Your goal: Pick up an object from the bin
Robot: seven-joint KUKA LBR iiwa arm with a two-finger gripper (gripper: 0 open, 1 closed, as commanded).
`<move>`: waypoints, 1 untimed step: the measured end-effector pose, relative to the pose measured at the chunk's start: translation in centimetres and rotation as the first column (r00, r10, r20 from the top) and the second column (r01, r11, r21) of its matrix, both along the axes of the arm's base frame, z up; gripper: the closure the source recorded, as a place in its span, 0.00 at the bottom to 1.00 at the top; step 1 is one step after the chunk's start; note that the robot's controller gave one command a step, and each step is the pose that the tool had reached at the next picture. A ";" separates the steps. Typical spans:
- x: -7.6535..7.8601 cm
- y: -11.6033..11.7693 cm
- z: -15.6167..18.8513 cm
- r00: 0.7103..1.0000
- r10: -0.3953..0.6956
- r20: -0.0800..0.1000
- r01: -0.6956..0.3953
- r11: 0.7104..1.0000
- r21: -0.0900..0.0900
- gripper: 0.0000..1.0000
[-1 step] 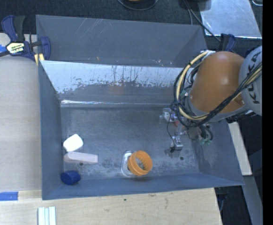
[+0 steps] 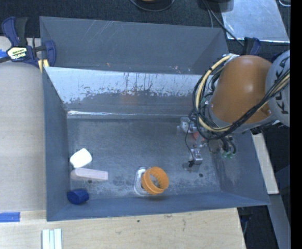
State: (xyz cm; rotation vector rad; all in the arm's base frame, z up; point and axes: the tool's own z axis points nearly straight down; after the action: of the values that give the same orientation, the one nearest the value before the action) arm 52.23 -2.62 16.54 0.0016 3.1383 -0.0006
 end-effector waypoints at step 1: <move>-1.8 4.3 -7.7 0.998 0.069 -0.001 -0.069 0.998 0.000 0.00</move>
Offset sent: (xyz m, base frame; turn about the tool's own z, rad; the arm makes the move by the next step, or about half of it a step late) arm -0.0122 0.0530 -0.0954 0.0183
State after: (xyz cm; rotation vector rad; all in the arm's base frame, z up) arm 50.40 1.67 8.85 -0.1069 3.1371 -0.0003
